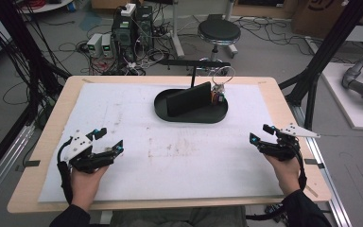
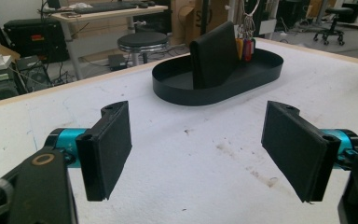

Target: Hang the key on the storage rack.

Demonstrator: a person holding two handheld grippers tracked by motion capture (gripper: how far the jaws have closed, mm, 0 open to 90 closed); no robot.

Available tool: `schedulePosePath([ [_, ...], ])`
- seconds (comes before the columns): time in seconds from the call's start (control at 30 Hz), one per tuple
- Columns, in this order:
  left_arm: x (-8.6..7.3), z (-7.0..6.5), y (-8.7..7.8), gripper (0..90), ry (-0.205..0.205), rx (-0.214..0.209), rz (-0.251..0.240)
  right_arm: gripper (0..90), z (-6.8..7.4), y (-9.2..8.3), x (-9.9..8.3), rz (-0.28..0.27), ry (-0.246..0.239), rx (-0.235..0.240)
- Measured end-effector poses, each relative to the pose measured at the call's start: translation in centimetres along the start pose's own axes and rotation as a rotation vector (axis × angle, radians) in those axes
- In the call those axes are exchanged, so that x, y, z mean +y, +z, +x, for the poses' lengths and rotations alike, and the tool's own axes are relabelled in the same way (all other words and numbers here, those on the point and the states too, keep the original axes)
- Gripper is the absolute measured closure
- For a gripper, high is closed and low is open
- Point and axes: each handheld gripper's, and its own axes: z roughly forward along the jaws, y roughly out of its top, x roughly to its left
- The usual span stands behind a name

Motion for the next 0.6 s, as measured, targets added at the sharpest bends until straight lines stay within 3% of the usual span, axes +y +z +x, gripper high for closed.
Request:
schedulePosePath([
  [0.6, -0.14, 0.63, 0.1, 24.1, -0.002, 0.019, 0.011, 24.5, 0.06, -0.12, -0.05, 0.005, -0.017, -0.02],
])
